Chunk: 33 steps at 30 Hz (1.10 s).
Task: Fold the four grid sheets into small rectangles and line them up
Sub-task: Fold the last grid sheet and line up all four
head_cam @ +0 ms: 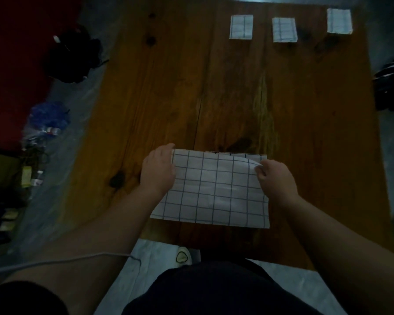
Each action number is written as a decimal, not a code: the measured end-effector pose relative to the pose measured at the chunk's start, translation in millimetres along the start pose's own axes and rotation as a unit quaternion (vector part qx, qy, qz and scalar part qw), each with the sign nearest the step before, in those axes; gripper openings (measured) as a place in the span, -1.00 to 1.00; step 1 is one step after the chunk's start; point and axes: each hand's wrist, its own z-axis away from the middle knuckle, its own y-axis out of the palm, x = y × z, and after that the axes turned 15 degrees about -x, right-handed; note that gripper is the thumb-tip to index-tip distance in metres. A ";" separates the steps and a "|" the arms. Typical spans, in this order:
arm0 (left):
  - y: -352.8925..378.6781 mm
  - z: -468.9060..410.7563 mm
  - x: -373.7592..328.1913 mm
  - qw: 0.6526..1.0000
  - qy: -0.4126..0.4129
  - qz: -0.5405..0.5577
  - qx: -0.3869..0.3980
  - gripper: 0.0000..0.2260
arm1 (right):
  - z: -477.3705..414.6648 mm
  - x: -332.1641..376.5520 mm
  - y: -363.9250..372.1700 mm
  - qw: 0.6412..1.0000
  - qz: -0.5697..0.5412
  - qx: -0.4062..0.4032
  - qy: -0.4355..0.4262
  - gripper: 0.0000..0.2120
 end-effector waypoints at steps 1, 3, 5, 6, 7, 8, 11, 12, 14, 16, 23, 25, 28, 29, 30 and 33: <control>-0.7 2.9 0.3 1.000 0.002 -0.010 -0.005 -0.48 | 0.2 0.4 -0.7 1.000 -0.005 -0.010 0.005 -0.81; -4.7 11.5 -2.8 1.000 0.014 -0.021 0.006 -0.42 | 4.9 1.2 -4.5 0.999 -0.021 -0.031 0.022 -0.59; -10.2 27.3 -8.4 0.999 0.044 -0.020 0.018 -0.44 | 17.7 2.9 -8.8 0.997 -0.045 -0.055 0.029 -0.49; -12.5 38.5 -10.5 0.998 0.060 -0.014 0.025 -0.45 | 27.6 3.2 -9.8 0.996 -0.058 -0.061 0.030 -0.49; -13.6 52.3 -11.5 0.996 0.076 -0.010 0.035 -0.46 | 39.9 3.6 -9.8 0.995 -0.072 -0.059 0.029 -0.51; -12.5 68.1 -10.7 0.994 0.094 -0.010 0.049 -0.46 | 54.9 4.9 -9.7 0.995 -0.079 -0.051 0.024 -0.53; -5.0 119.5 -0.8 0.985 0.150 -0.017 0.085 -0.47 | 109.8 9.0 -3.1 0.997 -0.069 -0.014 -0.018 -0.54; -1.7 135.6 4.2 0.983 0.161 -0.012 0.093 -0.47 | 128.9 9.9 1.5 0.998 -0.058 -0.005 -0.038 -0.53; 5.4 161.5 14.9 0.977 0.192 -0.009 0.096 -0.46 | 163.1 13.1 12.7 0.996 -0.032 0.009 -0.085 -0.51; 14.2 177.8 25.2 0.971 0.218 -0.031 0.091 -0.45 | 188.1 16.5 26.9 0.990 -0.002 0.026 -0.142 -0.49; 26.8 187.1 32.8 0.962 0.223 -0.084 0.135 -0.42 | 207.3 23.0 71.5 0.966 0.118 0.046 -0.227 -0.42; 27.8 189.1 34.5 0.962 0.216 -0.086 0.142 -0.42 | 206.6 25.6 78.6 0.963 0.130 0.048 -0.231 -0.41; 29.7 192.0 37.0 0.963 0.216 -0.086 0.133 -0.42 | 207.0 23.3 84.4 0.965 0.152 0.049 -0.209 -0.40; 30.4 192.6 37.6 0.963 0.216 -0.089 0.132 -0.42 | 208.2 22.5 84.8 0.965 0.158 0.049 -0.204 -0.40; 31.3 193.3 38.1 0.964 0.213 -0.091 0.132 -0.42 | 209.7 21.9 84.7 0.966 0.160 0.048 -0.200 -0.40; 30.7 193.9 34.3 0.967 0.198 -0.101 0.122 -0.41 | 214.9 22.5 84.8 0.970 0.152 0.038 -0.185 -0.41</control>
